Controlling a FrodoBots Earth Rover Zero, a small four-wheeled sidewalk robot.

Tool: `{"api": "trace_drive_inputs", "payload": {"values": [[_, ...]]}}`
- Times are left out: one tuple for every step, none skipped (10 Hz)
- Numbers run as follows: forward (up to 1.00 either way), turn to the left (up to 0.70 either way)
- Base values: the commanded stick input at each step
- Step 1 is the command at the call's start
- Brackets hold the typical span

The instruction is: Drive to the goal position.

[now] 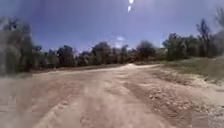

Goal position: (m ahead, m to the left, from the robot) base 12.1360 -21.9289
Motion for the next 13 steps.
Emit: {"api": "trace_drive_inputs", "payload": {"values": [[0.85, 0.00], [0.85, 0.00], [0.85, 0.00], [0.85, 0.00], [0.85, 0.00], [0.85, 0.00], [0.85, 0.00], [0.85, 0.00], [0.85, 0.00], [0.85, 0.00], [0.85, 0.00], [0.85, 0.00], [0.85, 0.00]]}}
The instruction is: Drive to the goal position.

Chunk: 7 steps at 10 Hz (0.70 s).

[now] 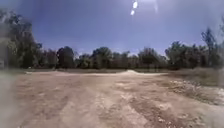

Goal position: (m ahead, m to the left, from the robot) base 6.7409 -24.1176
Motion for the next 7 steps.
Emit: {"api": "trace_drive_inputs", "payload": {"values": [[0.85, 0.00], [0.85, 0.00], [0.85, 0.00], [0.85, 0.00], [0.85, 0.00], [0.85, 0.00], [0.85, 0.00]]}}
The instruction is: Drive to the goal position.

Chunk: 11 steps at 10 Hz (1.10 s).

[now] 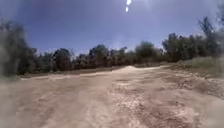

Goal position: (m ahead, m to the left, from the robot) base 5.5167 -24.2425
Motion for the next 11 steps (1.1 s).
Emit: {"api": "trace_drive_inputs", "payload": {"values": [[0.85, 0.00], [0.85, 0.00], [0.85, 0.00], [0.85, 0.00], [0.85, 0.00], [0.85, 0.00], [0.85, 0.00], [0.85, 0.00], [0.85, 0.00], [0.85, 0.00], [0.85, 0.00]]}}
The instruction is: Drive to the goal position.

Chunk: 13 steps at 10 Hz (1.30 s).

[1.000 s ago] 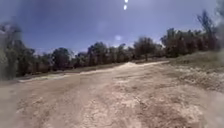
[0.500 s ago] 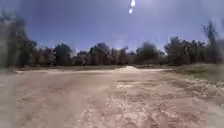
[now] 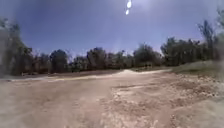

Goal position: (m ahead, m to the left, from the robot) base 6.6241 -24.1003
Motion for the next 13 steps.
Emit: {"api": "trace_drive_inputs", "payload": {"values": [[0.85, 0.00], [0.85, 0.00], [0.85, 0.00], [0.85, 0.00], [0.85, 0.00], [0.85, 0.00], [0.85, 0.00], [0.85, 0.00], [0.85, 0.00], [0.85, 0.00], [0.85, 0.00], [0.85, 0.00], [0.85, 0.00]]}}
